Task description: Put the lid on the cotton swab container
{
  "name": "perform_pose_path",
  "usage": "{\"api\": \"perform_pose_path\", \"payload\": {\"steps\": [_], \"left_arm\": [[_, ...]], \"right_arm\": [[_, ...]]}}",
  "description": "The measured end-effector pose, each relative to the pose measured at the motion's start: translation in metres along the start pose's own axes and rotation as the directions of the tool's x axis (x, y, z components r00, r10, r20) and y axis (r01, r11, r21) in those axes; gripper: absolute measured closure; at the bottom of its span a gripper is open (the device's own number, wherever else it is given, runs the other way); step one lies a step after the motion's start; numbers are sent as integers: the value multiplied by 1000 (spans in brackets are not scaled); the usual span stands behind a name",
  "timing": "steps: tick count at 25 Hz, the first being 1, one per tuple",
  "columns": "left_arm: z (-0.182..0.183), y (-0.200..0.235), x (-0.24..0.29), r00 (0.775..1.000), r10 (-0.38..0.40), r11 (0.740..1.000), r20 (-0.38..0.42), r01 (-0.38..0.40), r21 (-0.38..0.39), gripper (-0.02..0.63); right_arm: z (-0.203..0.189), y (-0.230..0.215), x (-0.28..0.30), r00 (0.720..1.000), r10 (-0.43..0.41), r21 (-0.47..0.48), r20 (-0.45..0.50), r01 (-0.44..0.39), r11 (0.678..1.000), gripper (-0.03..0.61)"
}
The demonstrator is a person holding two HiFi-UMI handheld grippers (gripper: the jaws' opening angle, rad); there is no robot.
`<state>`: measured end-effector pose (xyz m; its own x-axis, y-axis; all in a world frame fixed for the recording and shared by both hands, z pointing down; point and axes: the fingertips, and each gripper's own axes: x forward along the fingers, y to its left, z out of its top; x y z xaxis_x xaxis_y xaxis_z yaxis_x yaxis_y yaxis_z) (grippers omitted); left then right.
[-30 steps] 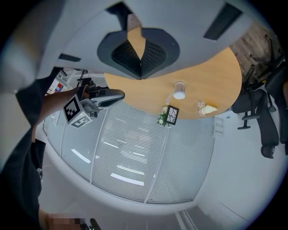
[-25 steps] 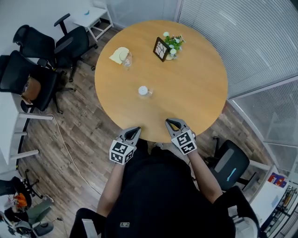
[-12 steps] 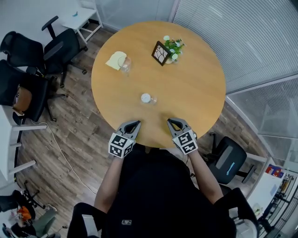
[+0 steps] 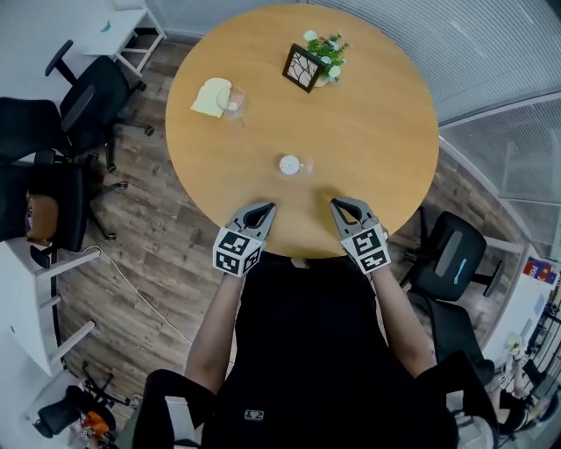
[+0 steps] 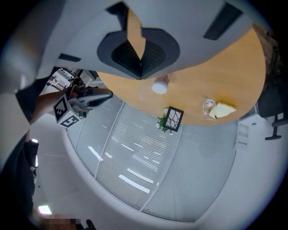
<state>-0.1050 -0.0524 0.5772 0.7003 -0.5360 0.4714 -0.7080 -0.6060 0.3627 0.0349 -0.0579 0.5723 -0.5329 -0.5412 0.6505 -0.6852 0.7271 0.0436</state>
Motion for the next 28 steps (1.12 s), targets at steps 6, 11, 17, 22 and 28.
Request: {"api": "perform_pose_path", "payload": {"steps": [6, 11, 17, 22, 28], "left_arm": [[0, 19, 15, 998, -31, 999, -47, 31, 6, 607], [-1, 38, 32, 996, -4, 999, -93, 9, 49, 607], [-6, 51, 54, 986, 17, 991, -164, 5, 132, 607], [-18, 55, 65, 977, 14, 991, -212, 15, 133, 607], [-23, 62, 82, 978, 11, 998, -208, 3, 68, 607]], "right_arm": [[6, 1, 3, 1000, -27, 55, 2, 27, 998, 573], [12, -5, 11, 1000, -9, 89, 24, 7, 996, 574], [15, -13, 28, 1000, 27, 19, 11, -27, 999, 574], [20, -22, 37, 1000, 22, 31, 20, -23, 999, 574], [16, -28, 44, 1000, 21, 53, 12, -22, 998, 574]]}}
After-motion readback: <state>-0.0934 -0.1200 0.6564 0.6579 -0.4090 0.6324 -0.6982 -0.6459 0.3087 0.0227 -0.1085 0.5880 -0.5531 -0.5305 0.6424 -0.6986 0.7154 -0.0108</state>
